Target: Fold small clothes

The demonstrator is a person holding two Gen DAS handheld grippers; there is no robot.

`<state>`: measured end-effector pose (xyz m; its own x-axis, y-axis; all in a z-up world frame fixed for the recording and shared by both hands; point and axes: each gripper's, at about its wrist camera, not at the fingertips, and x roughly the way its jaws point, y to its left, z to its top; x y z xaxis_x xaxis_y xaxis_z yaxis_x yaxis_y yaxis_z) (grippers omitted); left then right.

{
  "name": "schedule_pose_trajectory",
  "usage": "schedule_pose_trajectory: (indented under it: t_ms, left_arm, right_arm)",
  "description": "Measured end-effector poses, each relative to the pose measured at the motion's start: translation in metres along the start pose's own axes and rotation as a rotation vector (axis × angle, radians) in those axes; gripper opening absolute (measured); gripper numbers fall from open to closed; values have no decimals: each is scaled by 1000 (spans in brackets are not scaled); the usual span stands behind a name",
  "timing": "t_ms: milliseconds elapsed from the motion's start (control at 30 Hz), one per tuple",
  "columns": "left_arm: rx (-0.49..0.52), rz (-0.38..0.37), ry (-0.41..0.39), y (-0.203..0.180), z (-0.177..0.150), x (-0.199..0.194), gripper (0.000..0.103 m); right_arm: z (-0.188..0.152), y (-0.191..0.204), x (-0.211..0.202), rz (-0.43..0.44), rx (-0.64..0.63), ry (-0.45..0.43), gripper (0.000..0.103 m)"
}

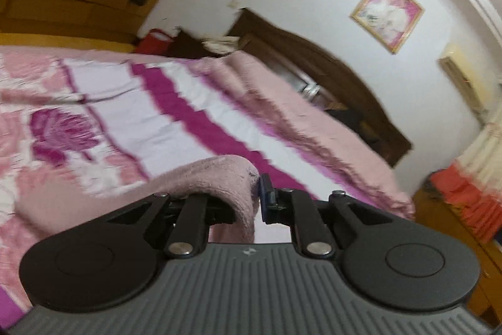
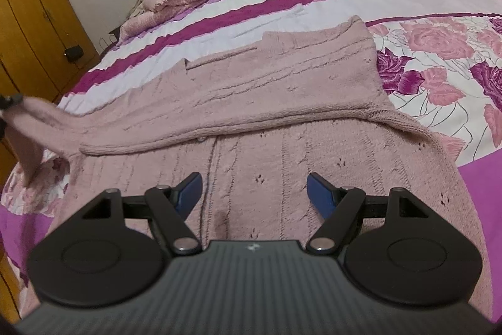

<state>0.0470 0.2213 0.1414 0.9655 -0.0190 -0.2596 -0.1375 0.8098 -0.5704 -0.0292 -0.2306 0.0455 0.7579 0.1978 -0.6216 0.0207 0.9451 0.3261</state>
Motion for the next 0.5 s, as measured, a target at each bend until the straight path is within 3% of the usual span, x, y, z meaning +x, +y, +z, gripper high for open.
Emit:
schedule_pose_trajectory:
  t_ms: [233,500]
  left_arm:
    - [125,-81,56,-72,-27,13,15]
    - [182,-130,238,-116,-103,49,15]
  right_arm:
    - [0,-7,-6,1,26,-20,75]
    - [-1,-20,-8,-12,63,-30,75]
